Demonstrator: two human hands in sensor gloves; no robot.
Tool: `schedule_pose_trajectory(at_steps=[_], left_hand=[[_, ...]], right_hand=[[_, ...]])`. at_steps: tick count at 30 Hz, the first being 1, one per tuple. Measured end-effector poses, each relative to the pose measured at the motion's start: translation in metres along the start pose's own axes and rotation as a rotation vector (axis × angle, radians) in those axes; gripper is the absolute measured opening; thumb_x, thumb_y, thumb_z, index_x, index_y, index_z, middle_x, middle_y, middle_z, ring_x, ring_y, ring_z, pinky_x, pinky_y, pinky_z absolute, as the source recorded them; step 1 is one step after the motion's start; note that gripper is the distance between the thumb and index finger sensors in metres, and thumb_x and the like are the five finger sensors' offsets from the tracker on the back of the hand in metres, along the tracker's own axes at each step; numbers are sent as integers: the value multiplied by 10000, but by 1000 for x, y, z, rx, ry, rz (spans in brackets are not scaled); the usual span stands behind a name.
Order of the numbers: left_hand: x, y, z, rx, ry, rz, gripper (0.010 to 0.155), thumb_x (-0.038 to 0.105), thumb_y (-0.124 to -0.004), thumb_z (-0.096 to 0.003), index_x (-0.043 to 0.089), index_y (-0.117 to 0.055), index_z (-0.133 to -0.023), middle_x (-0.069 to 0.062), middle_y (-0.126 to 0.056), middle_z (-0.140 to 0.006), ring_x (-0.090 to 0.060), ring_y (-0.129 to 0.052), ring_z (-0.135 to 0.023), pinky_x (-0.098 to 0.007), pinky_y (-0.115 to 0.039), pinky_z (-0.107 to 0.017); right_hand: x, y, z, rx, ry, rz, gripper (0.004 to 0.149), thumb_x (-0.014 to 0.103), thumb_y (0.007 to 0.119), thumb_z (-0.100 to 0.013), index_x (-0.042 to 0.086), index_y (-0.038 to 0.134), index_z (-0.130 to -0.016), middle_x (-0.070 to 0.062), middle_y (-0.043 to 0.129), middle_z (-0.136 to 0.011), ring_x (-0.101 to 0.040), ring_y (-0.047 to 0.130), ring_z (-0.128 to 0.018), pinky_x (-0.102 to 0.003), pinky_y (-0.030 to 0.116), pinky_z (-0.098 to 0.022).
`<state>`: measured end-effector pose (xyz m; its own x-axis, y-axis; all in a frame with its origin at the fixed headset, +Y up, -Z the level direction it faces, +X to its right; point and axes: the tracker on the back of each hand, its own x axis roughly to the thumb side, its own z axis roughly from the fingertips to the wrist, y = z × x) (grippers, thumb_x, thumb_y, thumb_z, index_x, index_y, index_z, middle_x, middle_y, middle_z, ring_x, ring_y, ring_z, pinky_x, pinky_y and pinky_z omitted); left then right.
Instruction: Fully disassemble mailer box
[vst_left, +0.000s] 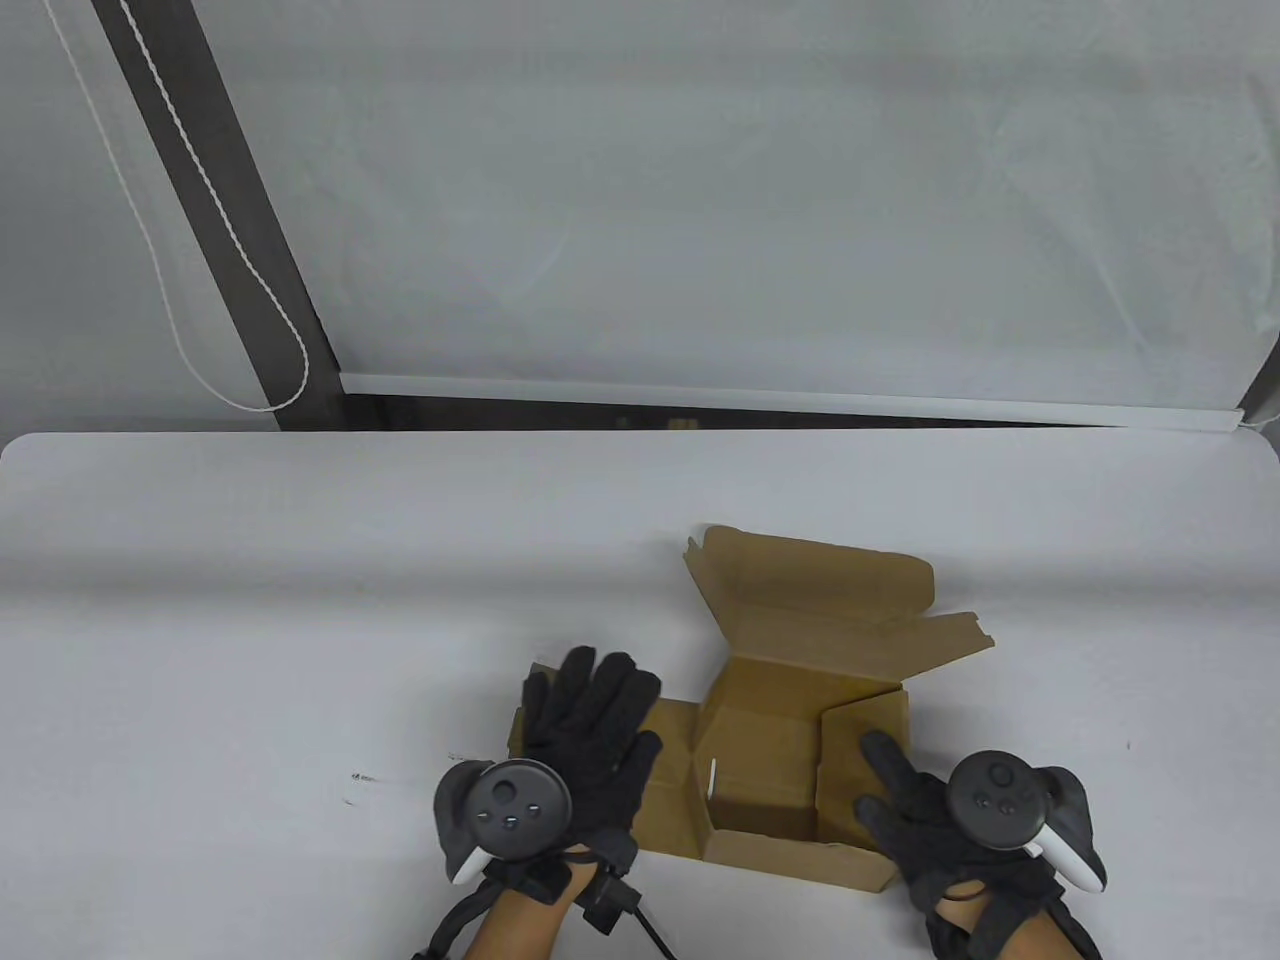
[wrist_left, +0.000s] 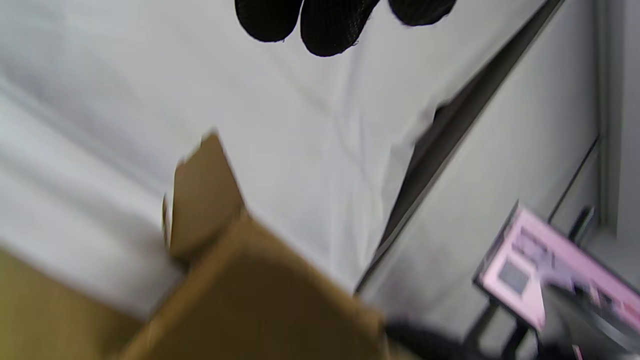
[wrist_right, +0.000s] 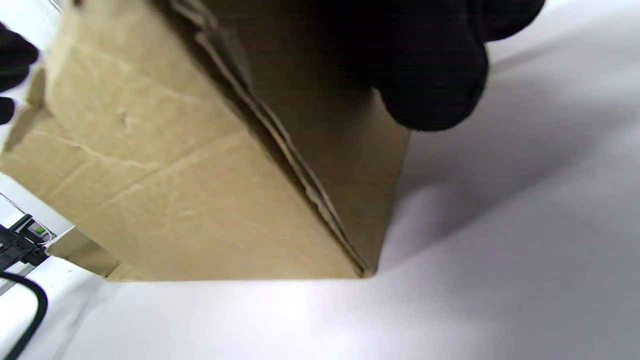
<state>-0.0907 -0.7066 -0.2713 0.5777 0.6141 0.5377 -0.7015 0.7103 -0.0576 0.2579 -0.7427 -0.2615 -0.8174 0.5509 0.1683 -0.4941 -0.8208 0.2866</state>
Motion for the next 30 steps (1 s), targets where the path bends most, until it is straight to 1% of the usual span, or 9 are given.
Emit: schedule_pose_trajectory(at_steps=[2,4,9,12,16,19,24,28,30], left_hand=[[-6,-15,-1,-83,58,97,655,423,-662,-579,75,-512,-1113,-284,-428,-1155,-522,-271,-1044,-746,-113,-643],[-12,-29,0,-160,114,191,667,433,-662,-585,166,-441,-1156,-294,-280,-1177,-539,-173,-1037,-743,-70,-630],[-16,-52,1,-380,339,145,737,499,-616,-591,153,-311,-1166,-235,-48,-1173,-513,-32,-1034,-711,-37,-643],[-17,-52,4,-360,407,134,727,443,-592,-594,103,-273,-1152,-214,-49,-1175,-500,-29,-1041,-708,-44,-648],[-22,-52,6,-367,445,177,670,372,-591,-590,180,-289,-1157,-170,-61,-1188,-483,-29,-1048,-705,-50,-652],[-17,-58,3,-423,422,152,681,375,-609,-594,190,-271,-1156,-160,-55,-1189,-477,-24,-1050,-701,-48,-655],[-12,-61,2,-444,417,109,671,336,-601,-586,177,-270,-1148,-159,-69,-1185,-464,-37,-1055,-696,-64,-663],[-17,-57,4,-416,437,144,674,340,-612,-586,172,-279,-1147,-159,-72,-1186,-468,-39,-1054,-696,-59,-662],[-20,-55,5,-402,449,170,678,350,-620,-586,176,-283,-1148,-160,-69,-1186,-471,-37,-1053,-698,-55,-661]], right_hand=[[0,1,-1,6,-29,-23,716,560,606,-598,201,322,-1148,-407,711,-870,-432,895,-617,-645,582,-636],[2,5,-1,7,-48,-48,713,561,607,-599,202,330,-1149,-413,703,-868,-434,894,-616,-645,580,-637],[16,24,-5,64,-157,-165,688,556,609,-599,236,361,-1155,-423,668,-869,-442,879,-633,-648,568,-647],[23,28,-6,78,-187,-145,679,553,610,-597,252,370,-1157,-427,655,-867,-442,876,-634,-647,565,-649],[11,16,-7,159,-166,-147,699,572,601,-596,286,309,-1164,-408,632,-942,-439,864,-680,-645,551,-664],[-7,7,-8,106,-134,-211,684,549,619,-597,310,321,-1164,-388,641,-975,-437,869,-679,-645,555,-660],[-24,-5,-4,103,-87,-247,678,535,600,-598,324,278,-1156,-379,605,-1007,-432,857,-694,-642,545,-667],[-52,-18,0,83,46,-242,655,497,588,-602,288,298,-1151,-382,624,-994,-439,864,-681,-644,549,-660],[-71,-28,5,47,179,-95,649,482,608,-599,188,417,-1145,-393,612,-994,-444,863,-678,-648,547,-658]])
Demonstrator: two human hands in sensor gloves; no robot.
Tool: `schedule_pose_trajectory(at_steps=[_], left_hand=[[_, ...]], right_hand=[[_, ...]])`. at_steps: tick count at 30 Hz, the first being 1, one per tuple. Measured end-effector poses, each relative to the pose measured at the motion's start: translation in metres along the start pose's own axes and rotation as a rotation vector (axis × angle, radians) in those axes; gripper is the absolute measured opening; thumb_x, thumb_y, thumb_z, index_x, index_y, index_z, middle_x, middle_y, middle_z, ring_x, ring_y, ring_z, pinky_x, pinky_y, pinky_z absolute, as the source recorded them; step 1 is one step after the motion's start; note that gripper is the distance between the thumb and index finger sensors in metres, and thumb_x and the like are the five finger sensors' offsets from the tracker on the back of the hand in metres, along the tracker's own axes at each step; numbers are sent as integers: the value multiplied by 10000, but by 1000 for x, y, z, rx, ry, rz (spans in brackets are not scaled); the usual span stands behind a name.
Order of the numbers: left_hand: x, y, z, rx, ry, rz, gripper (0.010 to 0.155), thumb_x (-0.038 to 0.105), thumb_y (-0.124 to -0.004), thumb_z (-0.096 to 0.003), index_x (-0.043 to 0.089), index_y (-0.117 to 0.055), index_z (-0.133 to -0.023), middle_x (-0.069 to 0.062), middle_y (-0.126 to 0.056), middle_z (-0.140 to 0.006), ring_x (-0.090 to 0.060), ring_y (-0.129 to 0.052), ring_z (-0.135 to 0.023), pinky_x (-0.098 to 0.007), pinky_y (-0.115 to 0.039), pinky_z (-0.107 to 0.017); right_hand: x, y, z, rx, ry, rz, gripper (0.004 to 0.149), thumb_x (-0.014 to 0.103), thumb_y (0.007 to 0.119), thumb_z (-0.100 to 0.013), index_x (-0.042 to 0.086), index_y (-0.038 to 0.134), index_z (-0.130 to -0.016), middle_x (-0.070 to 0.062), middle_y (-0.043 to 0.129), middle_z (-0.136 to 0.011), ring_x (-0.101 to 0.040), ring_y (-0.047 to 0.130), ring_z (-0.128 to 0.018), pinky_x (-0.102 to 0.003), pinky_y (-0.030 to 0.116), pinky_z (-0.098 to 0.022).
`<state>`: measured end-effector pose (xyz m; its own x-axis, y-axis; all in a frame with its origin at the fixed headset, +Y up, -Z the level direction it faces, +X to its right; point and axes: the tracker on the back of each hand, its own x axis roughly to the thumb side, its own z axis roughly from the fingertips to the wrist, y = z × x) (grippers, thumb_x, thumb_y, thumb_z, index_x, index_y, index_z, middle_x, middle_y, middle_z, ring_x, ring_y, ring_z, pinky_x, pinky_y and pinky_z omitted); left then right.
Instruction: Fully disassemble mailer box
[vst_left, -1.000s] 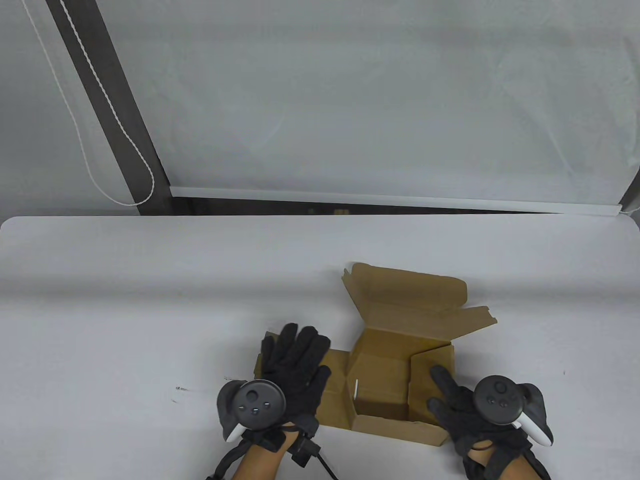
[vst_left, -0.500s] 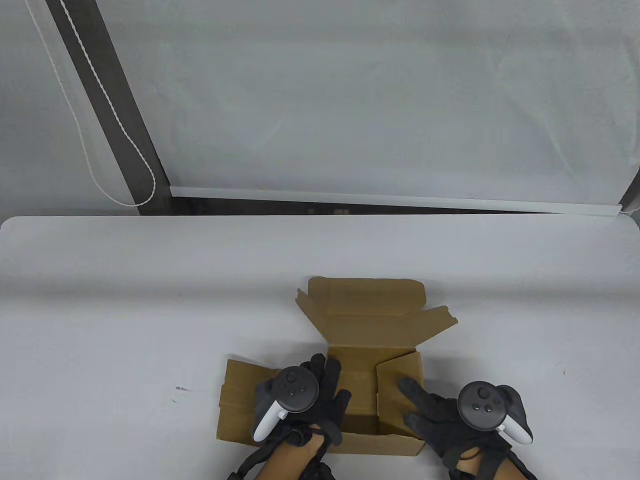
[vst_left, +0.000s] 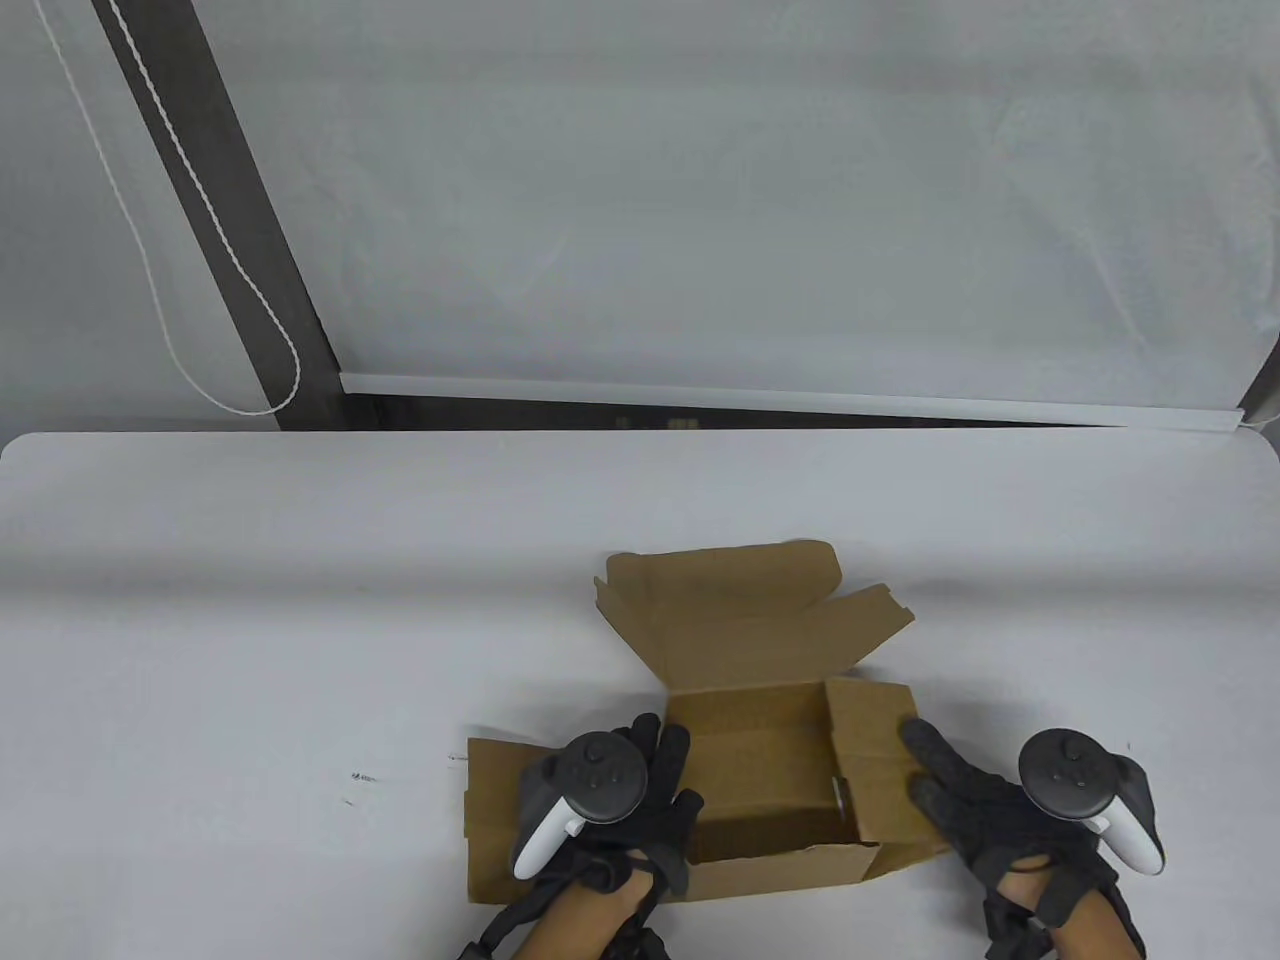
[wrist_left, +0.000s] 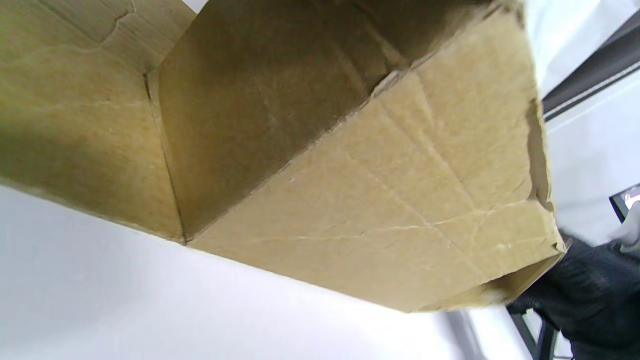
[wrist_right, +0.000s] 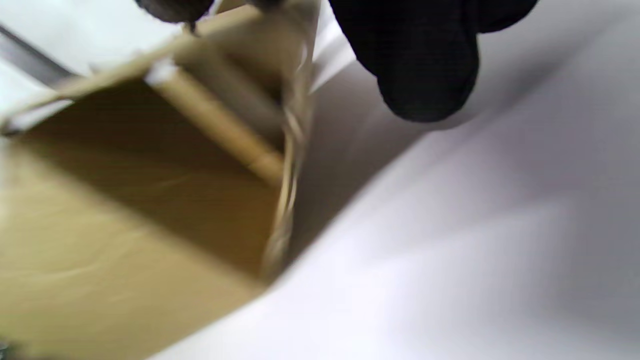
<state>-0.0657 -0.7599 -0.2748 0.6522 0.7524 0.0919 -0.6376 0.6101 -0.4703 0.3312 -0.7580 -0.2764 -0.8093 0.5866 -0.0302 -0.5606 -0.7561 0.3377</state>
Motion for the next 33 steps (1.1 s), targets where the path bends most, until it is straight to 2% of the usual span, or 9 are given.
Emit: schedule_pose_trajectory(at_steps=[1,5,9,15,20,27,29,31,33], left_hand=[[-1,0,0,-2,0,7,680,354,-620,-587,179,-279,-1149,-159,-66,-1185,-472,-37,-1052,-698,-57,-660],[-1,0,-1,-9,-1,5,675,354,-606,-589,183,-269,-1149,-160,-59,-1184,-473,-38,-1054,-699,-59,-661],[-1,0,0,-10,-2,10,677,361,-605,-589,185,-268,-1150,-163,-56,-1184,-474,-38,-1053,-699,-61,-661],[-1,0,0,-12,-1,14,668,352,-596,-589,185,-274,-1150,-166,-61,-1183,-474,-40,-1052,-699,-63,-661],[-2,1,0,-12,0,21,668,352,-597,-587,183,-278,-1150,-169,-61,-1184,-475,-40,-1052,-700,-64,-661],[-2,1,0,-15,1,19,673,356,-598,-588,179,-271,-1150,-172,-61,-1182,-477,-43,-1052,-700,-68,-661],[-2,1,0,-12,1,21,669,354,-601,-587,178,-283,-1149,-166,-71,-1184,-470,-48,-1056,-701,-73,-662],[-2,1,0,-11,1,22,671,354,-602,-588,174,-283,-1149,-170,-71,-1184,-467,-46,-1057,-701,-75,-662],[-2,1,0,-10,2,19,675,359,-602,-588,171,-278,-1149,-172,-68,-1182,-469,-47,-1056,-701,-77,-662]], right_hand=[[-5,-4,1,-51,8,38,679,486,605,-599,209,322,-1151,-386,542,-1028,-443,825,-722,-648,516,-676],[8,-8,5,-276,-127,-131,661,502,630,-592,250,392,-1155,-375,378,-1091,-476,668,-879,-666,394,-727],[38,10,5,-169,-296,-128,623,511,648,-589,263,500,-1141,-297,142,-1162,-488,420,-1021,-666,238,-770],[53,35,-4,-28,-308,-32,566,499,628,-587,171,699,-1043,-268,117,-1177,-497,341,-1041,-660,182,-771],[47,27,-4,-18,-246,-17,588,528,614,-584,160,733,-1027,-255,45,-1168,-505,258,-1057,-656,126,-768],[-2,-21,12,-316,30,19,584,507,640,-583,155,704,-1045,-276,143,-1174,-511,322,-1045,-660,170,-767],[-30,-20,8,-260,191,81,595,486,676,-578,155,667,-1072,-276,110,-1162,-514,287,-1044,-660,148,-761],[-51,-9,5,-11,397,141,584,476,686,-577,230,584,-1097,-260,6,-1146,-511,187,-1054,-660,82,-754],[-46,-7,6,33,411,86,660,474,685,-586,291,382,-1143,-244,-79,-1131,-501,76,-1061,-656,-23,-733]])
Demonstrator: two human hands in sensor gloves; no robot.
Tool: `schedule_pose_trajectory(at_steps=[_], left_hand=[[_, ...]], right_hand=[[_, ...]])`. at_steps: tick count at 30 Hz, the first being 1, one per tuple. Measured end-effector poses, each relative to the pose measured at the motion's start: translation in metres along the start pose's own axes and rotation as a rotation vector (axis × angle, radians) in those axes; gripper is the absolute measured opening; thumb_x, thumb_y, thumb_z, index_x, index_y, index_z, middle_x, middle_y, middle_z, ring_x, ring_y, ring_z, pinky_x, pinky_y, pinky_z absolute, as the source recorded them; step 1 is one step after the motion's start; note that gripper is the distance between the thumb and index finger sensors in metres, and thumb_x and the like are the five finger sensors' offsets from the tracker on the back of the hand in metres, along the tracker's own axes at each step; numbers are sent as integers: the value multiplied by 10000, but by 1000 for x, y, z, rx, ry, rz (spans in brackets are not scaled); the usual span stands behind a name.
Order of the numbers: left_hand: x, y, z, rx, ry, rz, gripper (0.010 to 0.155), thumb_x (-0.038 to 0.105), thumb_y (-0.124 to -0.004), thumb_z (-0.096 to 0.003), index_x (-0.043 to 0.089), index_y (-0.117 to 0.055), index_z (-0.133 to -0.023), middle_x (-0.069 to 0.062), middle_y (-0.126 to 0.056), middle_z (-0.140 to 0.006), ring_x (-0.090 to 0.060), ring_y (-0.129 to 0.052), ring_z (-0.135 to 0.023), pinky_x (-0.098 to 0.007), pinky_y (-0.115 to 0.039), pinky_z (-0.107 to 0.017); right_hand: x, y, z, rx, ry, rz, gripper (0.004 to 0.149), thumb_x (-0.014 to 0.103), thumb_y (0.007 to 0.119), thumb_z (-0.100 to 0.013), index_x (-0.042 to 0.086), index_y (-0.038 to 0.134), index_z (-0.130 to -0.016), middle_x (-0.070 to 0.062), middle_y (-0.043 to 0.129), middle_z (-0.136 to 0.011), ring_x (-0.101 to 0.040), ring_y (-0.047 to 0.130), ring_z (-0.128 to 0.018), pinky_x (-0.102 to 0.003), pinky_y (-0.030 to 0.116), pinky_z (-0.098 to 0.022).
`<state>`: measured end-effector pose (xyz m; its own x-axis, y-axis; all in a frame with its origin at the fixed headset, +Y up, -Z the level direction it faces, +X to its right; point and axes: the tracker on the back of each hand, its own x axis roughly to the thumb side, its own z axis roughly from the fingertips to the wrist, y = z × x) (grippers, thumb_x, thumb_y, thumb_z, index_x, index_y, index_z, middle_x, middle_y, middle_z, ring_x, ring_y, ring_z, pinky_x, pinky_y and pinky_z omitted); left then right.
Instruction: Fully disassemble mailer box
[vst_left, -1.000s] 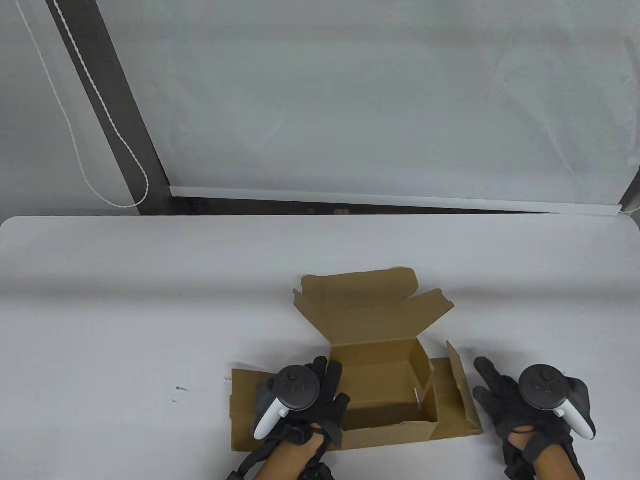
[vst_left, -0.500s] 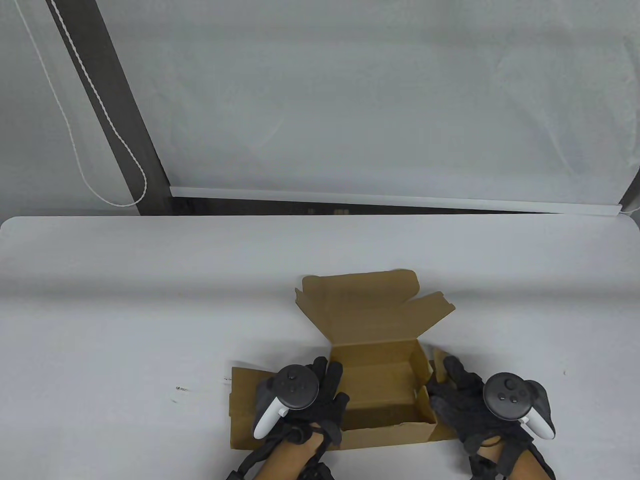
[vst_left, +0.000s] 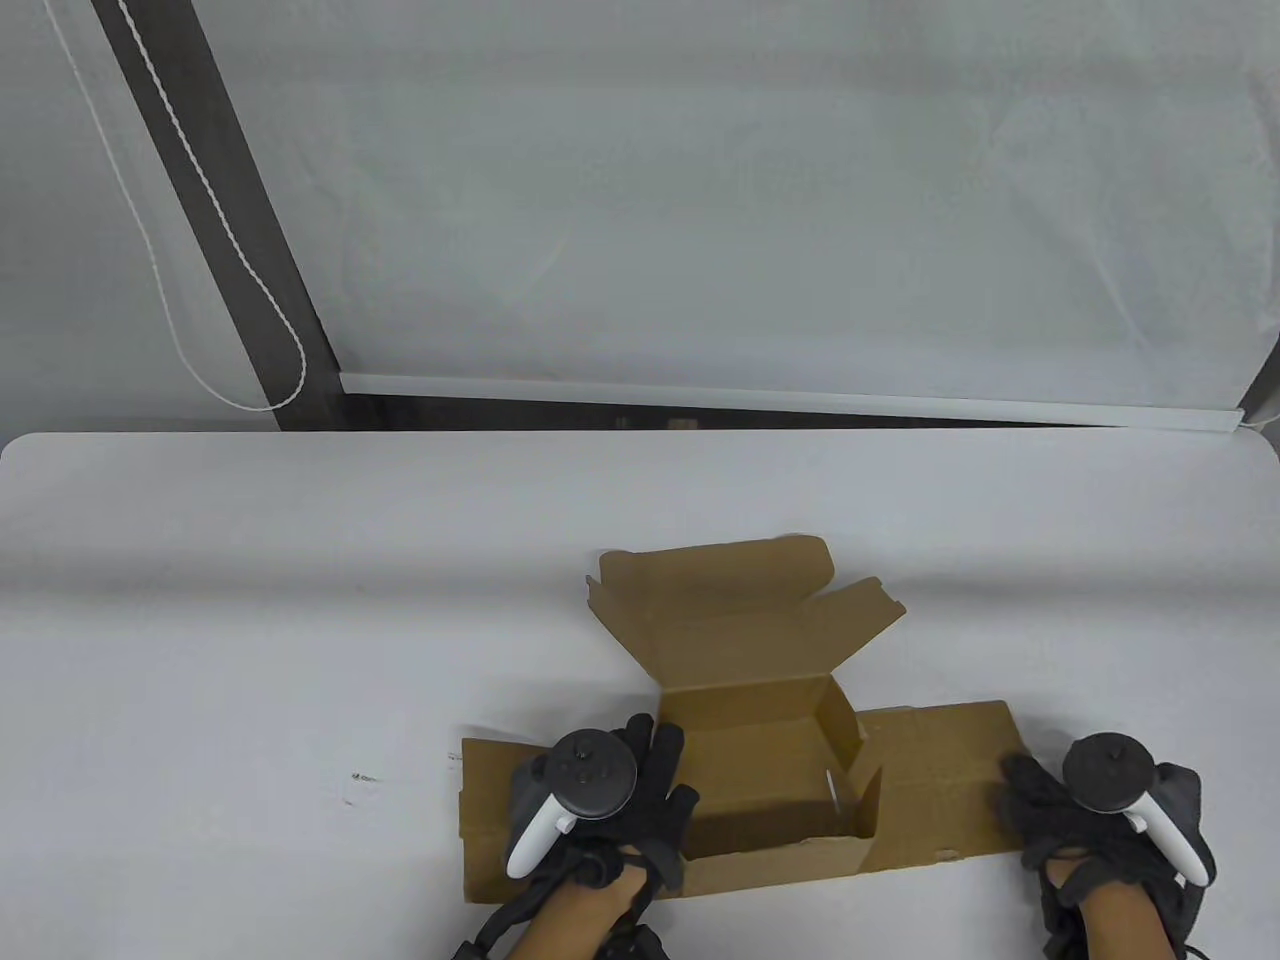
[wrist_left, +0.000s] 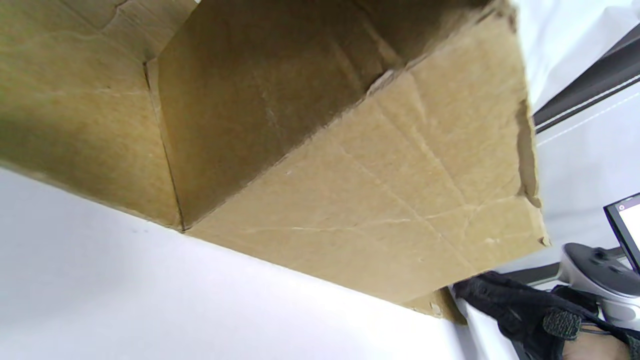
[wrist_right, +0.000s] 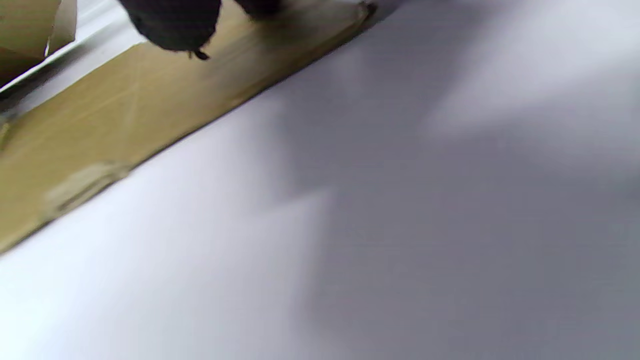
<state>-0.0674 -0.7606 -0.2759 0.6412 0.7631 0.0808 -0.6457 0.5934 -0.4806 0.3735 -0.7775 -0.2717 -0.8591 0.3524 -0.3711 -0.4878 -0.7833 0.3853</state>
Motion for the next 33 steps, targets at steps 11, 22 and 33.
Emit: schedule_pose_trajectory(at_steps=[11,22,33], left_hand=[[-2,2,0,9,3,11,667,377,-597,-590,176,-296,-1151,-173,-87,-1188,-474,-61,-1058,-704,-91,-662],[-44,32,3,62,217,99,636,385,-607,-598,186,-402,-1166,-186,-57,-1192,-469,10,-1051,-687,-12,-670],[-55,23,0,-104,342,47,702,451,-575,-602,243,-200,-1156,-113,72,-1164,-359,169,-1017,-594,127,-647]], right_hand=[[136,28,87,-166,-851,16,649,501,702,-566,203,561,-1125,-240,212,-1219,-499,272,-1088,-675,-34,-744],[154,57,88,-3,-851,287,446,385,785,-534,99,794,-876,-289,827,-898,-514,669,-878,-704,108,-760],[156,61,82,-211,-800,389,419,421,846,-491,132,853,-794,-214,953,-761,-436,844,-763,-709,292,-770]])
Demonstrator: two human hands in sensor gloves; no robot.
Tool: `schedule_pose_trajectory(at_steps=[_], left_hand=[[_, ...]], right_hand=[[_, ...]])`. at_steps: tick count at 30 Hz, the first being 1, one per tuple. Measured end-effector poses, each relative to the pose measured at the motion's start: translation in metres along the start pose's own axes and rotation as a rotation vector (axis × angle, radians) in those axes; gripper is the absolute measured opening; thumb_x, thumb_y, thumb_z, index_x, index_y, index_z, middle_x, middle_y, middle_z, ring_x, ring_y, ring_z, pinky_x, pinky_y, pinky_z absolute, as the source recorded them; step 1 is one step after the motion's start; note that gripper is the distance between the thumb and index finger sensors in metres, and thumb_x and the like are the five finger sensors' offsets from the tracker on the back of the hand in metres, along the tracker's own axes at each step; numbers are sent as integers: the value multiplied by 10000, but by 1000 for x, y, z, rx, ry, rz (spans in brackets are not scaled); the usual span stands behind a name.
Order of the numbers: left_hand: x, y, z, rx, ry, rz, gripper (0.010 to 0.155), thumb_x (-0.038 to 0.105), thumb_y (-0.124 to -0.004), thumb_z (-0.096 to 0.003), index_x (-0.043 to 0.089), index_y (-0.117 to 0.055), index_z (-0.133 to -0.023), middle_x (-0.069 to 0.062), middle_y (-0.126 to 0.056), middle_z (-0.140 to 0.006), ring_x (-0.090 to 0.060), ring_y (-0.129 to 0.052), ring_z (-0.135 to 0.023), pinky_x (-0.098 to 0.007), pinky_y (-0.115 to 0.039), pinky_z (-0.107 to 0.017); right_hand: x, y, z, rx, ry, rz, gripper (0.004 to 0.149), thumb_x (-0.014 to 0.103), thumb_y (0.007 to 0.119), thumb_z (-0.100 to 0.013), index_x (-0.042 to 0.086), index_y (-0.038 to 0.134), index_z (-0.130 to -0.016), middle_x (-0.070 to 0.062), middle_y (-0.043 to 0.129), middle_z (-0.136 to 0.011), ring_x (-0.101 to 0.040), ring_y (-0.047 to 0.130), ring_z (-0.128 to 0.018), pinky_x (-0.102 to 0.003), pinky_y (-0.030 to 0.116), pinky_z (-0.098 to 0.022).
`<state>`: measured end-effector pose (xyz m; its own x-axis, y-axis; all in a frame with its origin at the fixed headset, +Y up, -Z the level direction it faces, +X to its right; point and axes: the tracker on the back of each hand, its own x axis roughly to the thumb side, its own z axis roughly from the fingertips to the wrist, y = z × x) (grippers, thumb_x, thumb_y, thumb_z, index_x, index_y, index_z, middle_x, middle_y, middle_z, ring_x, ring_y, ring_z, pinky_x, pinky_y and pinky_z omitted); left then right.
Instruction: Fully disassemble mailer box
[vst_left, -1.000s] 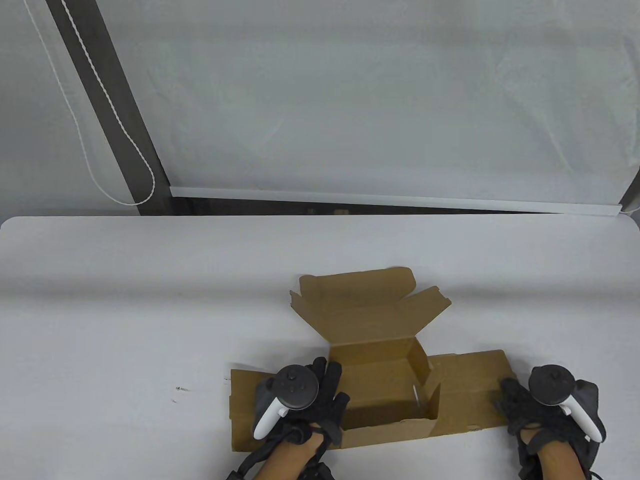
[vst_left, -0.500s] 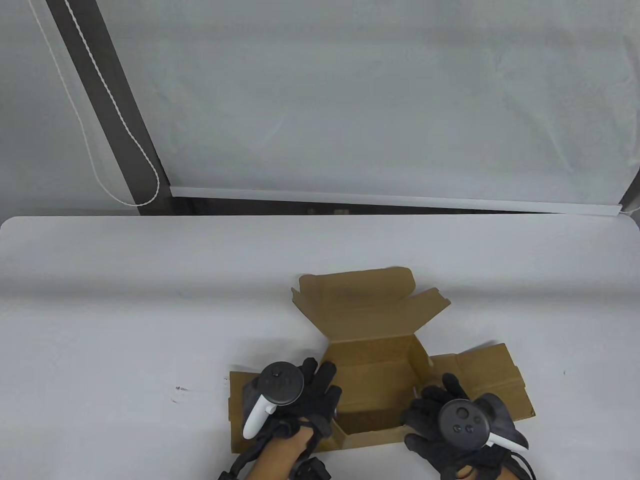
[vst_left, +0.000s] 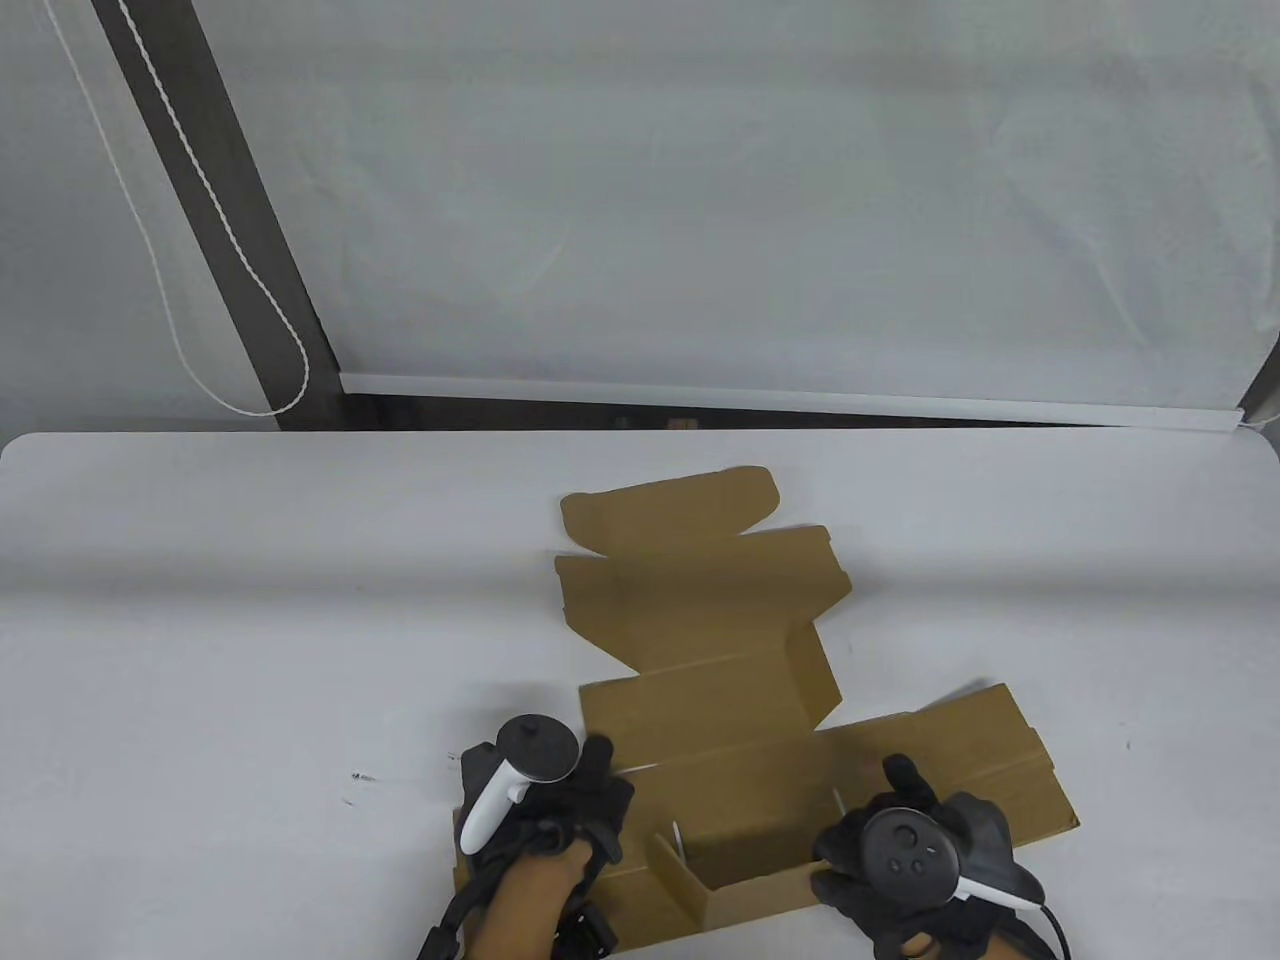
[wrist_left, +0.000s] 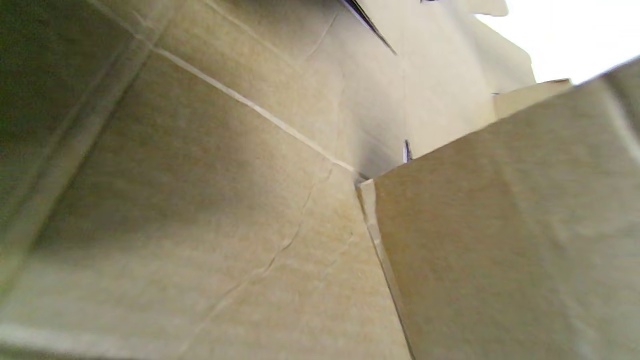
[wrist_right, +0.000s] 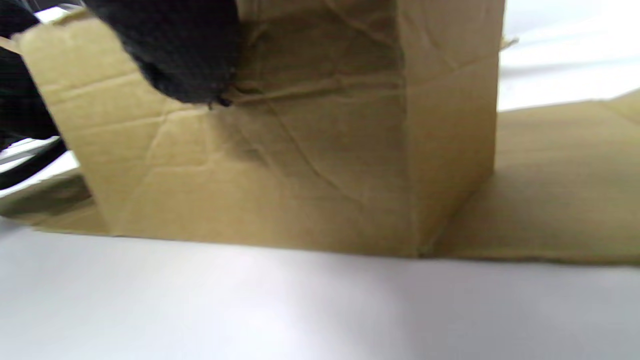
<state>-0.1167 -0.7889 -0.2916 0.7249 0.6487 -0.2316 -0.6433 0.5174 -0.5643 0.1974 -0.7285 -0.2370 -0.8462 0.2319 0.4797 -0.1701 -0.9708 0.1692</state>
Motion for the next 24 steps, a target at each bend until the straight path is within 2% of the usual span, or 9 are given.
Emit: schedule_pose_trajectory(at_steps=[3,7,10,12,14,16,20,22,24], left_hand=[[11,3,8,69,-113,-7,732,468,-569,-602,230,-137,-1142,-147,49,-1171,-395,137,-1020,-619,91,-645],[37,1,23,179,-354,-58,758,487,-567,-601,220,-94,-1130,-185,-25,-1190,-427,82,-1033,-641,73,-636],[58,-8,31,243,-523,-111,712,466,-604,-593,248,-225,-1156,-185,-134,-1214,-427,36,-1050,-642,73,-637],[67,-14,32,230,-571,-154,666,453,-623,-586,227,-377,-1162,-182,-205,-1222,-426,7,-1060,-643,71,-640],[70,-19,29,198,-575,-203,631,441,-634,-581,169,-506,-1136,-197,-322,-1215,-427,-30,-1068,-640,71,-642],[68,-21,26,162,-551,-227,654,448,-631,-584,192,-431,-1152,-206,-334,-1214,-442,-51,-1072,-641,82,-637],[65,-17,23,170,-539,-182,673,445,-634,-586,200,-376,-1157,-200,-320,-1219,-442,-38,-1073,-639,100,-636],[64,-16,24,171,-546,-177,660,443,-635,-585,187,-417,-1153,-206,-352,-1212,-451,-56,-1073,-644,82,-637],[65,-16,25,187,-558,-172,647,444,-636,-581,142,-493,-1135,-260,-494,-1156,-483,-160,-1069,-662,52,-642]], right_hand=[[-1,2,0,-110,8,49,410,424,846,-494,145,863,-793,-213,961,-751,-435,868,-731,-707,346,-762],[-2,6,-3,-239,38,93,419,443,832,-504,166,869,-816,-216,967,-758,-435,883,-717,-701,383,-754],[-3,6,-4,-274,45,76,468,491,798,-515,152,885,-825,-237,974,-755,-452,888,-709,-691,407,-747],[-4,6,-3,-278,45,85,477,501,794,-516,153,890,-827,-237,978,-756,-454,890,-711,-682,425,-743],[-4,5,-3,-283,43,85,482,506,796,-514,149,902,-819,-238,988,-746,-454,898,-704,-678,443,-738],[-4,4,-4,-293,54,97,483,512,801,-509,145,919,-800,-235,999,-731,-451,908,-692,-677,458,-733],[-4,1,-2,-355,67,150,482,518,831,-494,145,956,-773,-220,1034,-686,-434,945,-647,-631,558,-695],[-3,1,-1,-380,52,179,483,523,846,-484,142,979,-750,-199,1064,-630,-410,979,-577,-590,643,-628],[0,1,-1,-360,38,169,490,527,850,-480,126,997,-722,-194,1087,-564,-385,1009,-469,-561,719,-526]])
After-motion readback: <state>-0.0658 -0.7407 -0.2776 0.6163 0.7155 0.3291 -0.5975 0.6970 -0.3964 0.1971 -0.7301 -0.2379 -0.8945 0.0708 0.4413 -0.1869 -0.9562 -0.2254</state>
